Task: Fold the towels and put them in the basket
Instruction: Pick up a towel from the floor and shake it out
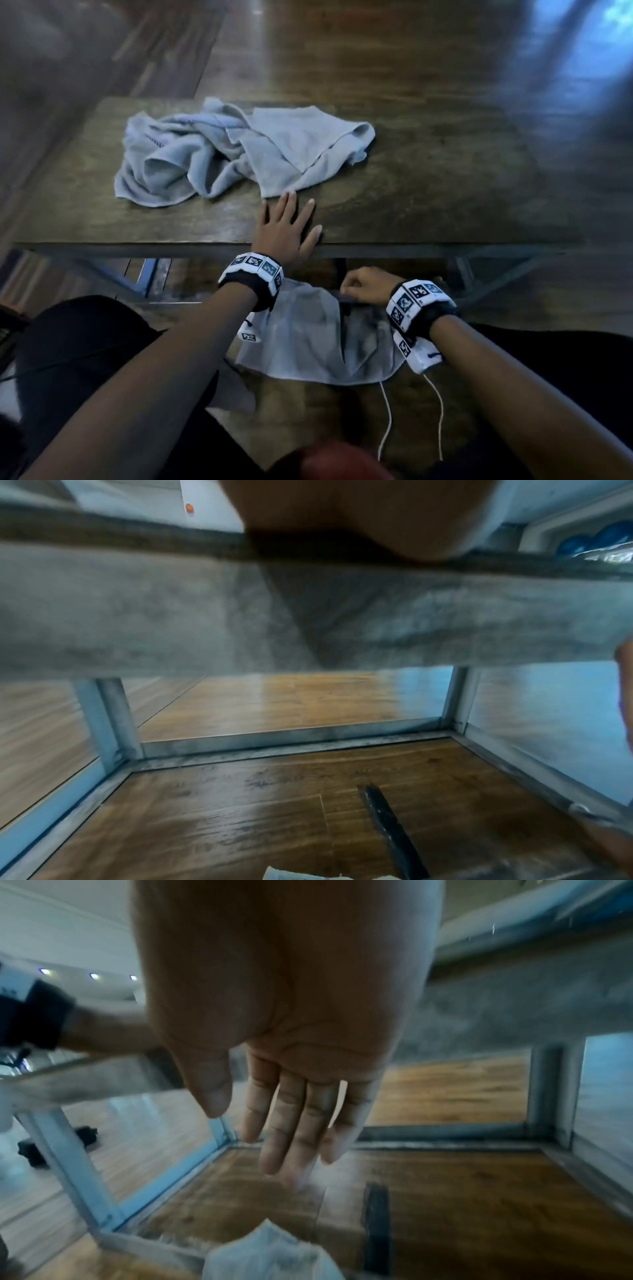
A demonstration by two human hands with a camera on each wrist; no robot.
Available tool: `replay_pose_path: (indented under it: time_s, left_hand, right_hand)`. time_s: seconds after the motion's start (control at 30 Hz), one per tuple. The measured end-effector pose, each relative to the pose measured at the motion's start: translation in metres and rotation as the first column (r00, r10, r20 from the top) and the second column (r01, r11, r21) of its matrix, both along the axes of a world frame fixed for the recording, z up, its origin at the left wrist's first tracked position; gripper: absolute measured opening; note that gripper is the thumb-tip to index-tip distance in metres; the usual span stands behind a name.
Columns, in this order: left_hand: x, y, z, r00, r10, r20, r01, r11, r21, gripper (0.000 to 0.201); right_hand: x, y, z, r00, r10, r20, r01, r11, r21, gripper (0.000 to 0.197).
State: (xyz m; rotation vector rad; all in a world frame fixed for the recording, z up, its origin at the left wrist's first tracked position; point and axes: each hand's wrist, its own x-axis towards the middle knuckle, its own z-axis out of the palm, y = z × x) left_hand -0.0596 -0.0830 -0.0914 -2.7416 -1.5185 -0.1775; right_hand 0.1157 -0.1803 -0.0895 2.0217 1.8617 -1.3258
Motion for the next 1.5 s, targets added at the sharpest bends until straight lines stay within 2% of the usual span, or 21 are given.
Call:
replay_pose_path:
  time_s: [0.1,0.2,0.33,0.4,0.43,0.47,0.5,0.53,0.57,0.6,0.67,0.77,0.8,0.9,1.0,1.07,1.17,1.3,1.4,1.5]
  left_hand:
    - [-0.004,0.004,-0.006,0.997,-0.068,0.036,0.066,0.995,0.069,0.061]
    - [-0.003,0.005,-0.008,0.996,-0.077,0.048,0.072,0.992,0.103,0.060]
    - [-0.003,0.006,-0.014,0.997,-0.064,0.054,0.055,0.988,0.142,0.059]
    - [-0.002,0.007,-0.016,0.997,-0.058,0.056,0.048,0.985,0.164,0.058]
    - [-0.001,0.007,-0.018,0.997,-0.055,0.059,0.044,0.983,0.178,0.058]
    - [0.000,0.007,-0.019,0.997,-0.051,0.060,0.038,0.981,0.192,0.058]
    - [0.000,0.007,-0.020,0.997,-0.047,0.058,0.034,0.979,0.203,0.058]
    - [0.000,0.007,-0.020,0.998,-0.043,0.055,0.030,0.977,0.211,0.058]
    - [0.000,0.007,-0.020,0.998,-0.039,0.050,0.028,0.975,0.220,0.058]
    - [0.000,0.007,-0.020,0.998,-0.035,0.044,0.025,0.974,0.226,0.058]
    - [0.001,0.007,-0.019,0.999,-0.028,0.033,0.019,0.973,0.229,0.058]
    - [0.001,0.005,-0.019,0.999,-0.023,0.029,0.015,0.973,0.230,0.058]
    - [0.001,0.005,-0.019,0.999,-0.020,0.031,0.012,0.973,0.229,0.058]
    - [0.001,0.005,-0.019,0.999,-0.010,0.035,0.002,0.973,0.232,0.057]
    - [0.003,0.006,-0.020,0.999,-0.014,0.044,0.003,0.970,0.243,0.057]
    - [0.003,0.005,-0.019,0.998,-0.016,0.053,0.003,0.972,0.234,0.057]
    - [0.004,0.005,-0.016,0.998,-0.014,0.056,0.002,0.977,0.211,0.057]
    - [0.003,0.000,-0.011,0.998,-0.002,0.061,-0.007,0.990,0.138,0.057]
    - [0.003,-0.001,-0.006,0.999,0.008,0.048,-0.012,0.998,0.068,0.059]
    - [0.001,-0.002,-0.002,0.999,0.013,0.043,-0.012,1.000,-0.019,0.062]
  right_hand:
    - [-0.011,0.009,-0.050,0.999,-0.007,0.031,0.010,0.995,-0.099,0.028]
    - [-0.018,0.016,-0.095,0.996,-0.029,0.090,0.042,0.990,-0.138,0.032]
    - [-0.011,0.010,-0.189,0.972,-0.102,0.214,0.146,0.968,-0.202,0.037]
    - [-0.005,-0.003,-0.239,0.949,-0.211,0.234,0.265,0.936,-0.233,0.023]
    - [-0.003,-0.009,-0.263,0.952,-0.189,0.242,0.252,0.932,-0.261,0.013]
    - [0.000,-0.018,-0.305,0.947,-0.191,0.260,0.264,0.922,-0.284,0.014]
    - [-0.001,-0.023,-0.322,0.946,-0.182,0.268,0.266,0.909,-0.321,0.027]
    - [-0.008,-0.025,-0.314,0.949,-0.161,0.271,0.256,0.896,-0.363,0.046]
    - [-0.010,-0.032,-0.329,0.946,-0.171,0.277,0.268,0.892,-0.365,0.060]
    - [-0.016,-0.032,-0.322,0.945,-0.202,0.258,0.290,0.881,-0.374,0.067]
    - [-0.030,-0.025,-0.283,0.938,-0.285,0.199,0.342,0.861,-0.376,0.055]
    - [-0.035,-0.017,-0.263,0.873,-0.445,0.198,0.486,0.823,-0.293,0.038]
    - [-0.037,-0.015,-0.253,0.854,-0.484,0.192,0.520,0.810,-0.271,0.039]
    - [-0.033,-0.017,-0.227,0.809,-0.544,0.224,0.584,0.785,-0.207,0.061]
    - [-0.025,-0.026,-0.215,0.814,-0.529,0.239,0.566,0.814,-0.127,0.070]
    - [-0.019,-0.031,-0.215,0.818,-0.526,0.233,0.559,0.822,-0.106,0.058]
    - [-0.010,-0.032,-0.196,0.864,-0.423,0.274,0.457,0.886,-0.076,0.030]
    - [0.002,-0.032,-0.183,0.915,-0.295,0.275,0.302,0.953,0.017,0.017]
    - [0.001,-0.029,-0.142,0.924,-0.315,0.219,0.300,0.949,0.100,0.023]
    - [-0.005,-0.028,-0.084,0.943,-0.270,0.195,0.238,0.956,0.173,0.013]
